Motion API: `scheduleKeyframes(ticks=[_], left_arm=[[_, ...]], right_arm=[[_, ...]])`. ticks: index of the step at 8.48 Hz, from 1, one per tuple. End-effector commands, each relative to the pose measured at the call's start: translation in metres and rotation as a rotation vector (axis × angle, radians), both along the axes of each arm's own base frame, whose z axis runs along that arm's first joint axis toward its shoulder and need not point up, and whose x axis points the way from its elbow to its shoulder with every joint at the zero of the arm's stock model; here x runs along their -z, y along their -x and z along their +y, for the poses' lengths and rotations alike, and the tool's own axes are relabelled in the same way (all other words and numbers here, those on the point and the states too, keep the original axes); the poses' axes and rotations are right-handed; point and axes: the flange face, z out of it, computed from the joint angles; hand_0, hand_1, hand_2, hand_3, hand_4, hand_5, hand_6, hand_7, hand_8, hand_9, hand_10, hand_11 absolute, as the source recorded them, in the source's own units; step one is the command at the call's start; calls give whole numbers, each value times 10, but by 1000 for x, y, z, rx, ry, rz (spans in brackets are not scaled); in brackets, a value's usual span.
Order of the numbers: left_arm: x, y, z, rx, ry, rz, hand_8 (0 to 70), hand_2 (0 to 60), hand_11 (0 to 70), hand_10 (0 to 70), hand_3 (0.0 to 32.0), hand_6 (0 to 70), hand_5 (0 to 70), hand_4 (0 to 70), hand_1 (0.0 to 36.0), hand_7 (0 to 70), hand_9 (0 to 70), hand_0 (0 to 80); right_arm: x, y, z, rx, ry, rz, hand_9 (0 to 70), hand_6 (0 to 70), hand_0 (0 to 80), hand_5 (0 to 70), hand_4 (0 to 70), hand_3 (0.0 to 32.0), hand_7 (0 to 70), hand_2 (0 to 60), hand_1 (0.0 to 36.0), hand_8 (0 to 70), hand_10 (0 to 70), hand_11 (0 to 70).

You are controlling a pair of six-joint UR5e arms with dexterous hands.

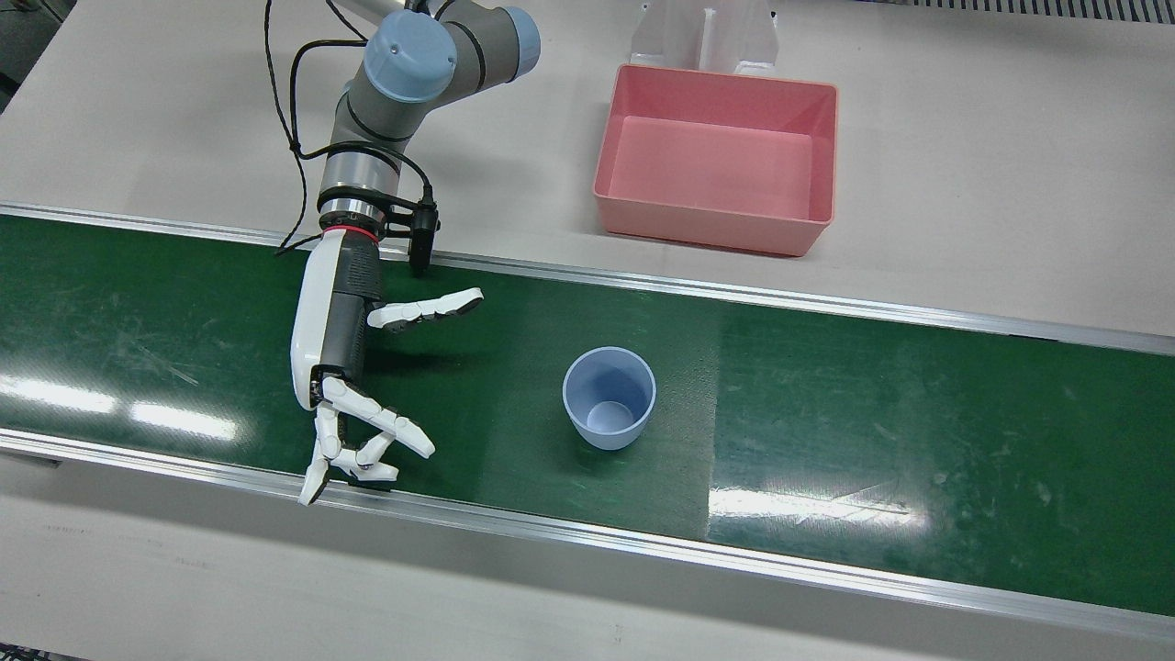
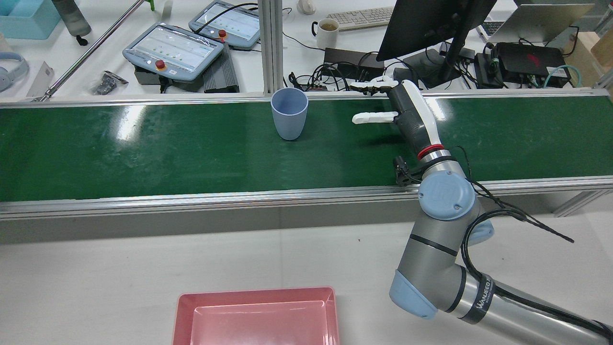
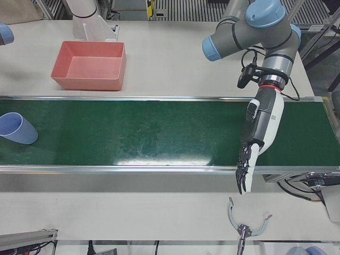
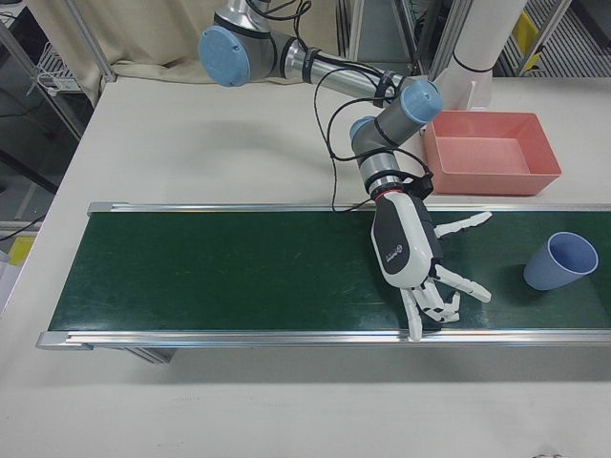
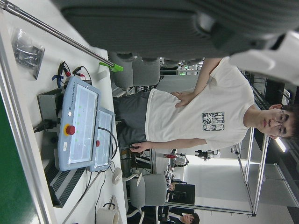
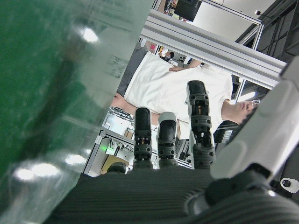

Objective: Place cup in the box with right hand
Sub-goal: 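Move the right hand along the belt toward the light blue cup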

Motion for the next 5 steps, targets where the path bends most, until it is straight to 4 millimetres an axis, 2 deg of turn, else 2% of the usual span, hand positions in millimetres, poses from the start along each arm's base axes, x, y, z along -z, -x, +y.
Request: scheduleKeyframes(ticks=[1, 5], left_arm=[[0, 0, 0, 1, -1, 0, 0, 0, 0, 0, 0, 0, 0, 0, 0, 0, 0, 0], [0, 0, 0, 1, 0, 0, 0, 0, 0, 0, 0, 0, 0, 0, 0, 0, 0, 0]], right_arm=[[0, 1, 0, 1, -1, 10, 390, 163, 432, 5, 377, 22, 700, 0, 0, 161, 0, 0], [2, 5, 2, 14, -7, 48, 402, 170, 438, 5, 403, 14, 700, 0, 0, 166, 0, 0]])
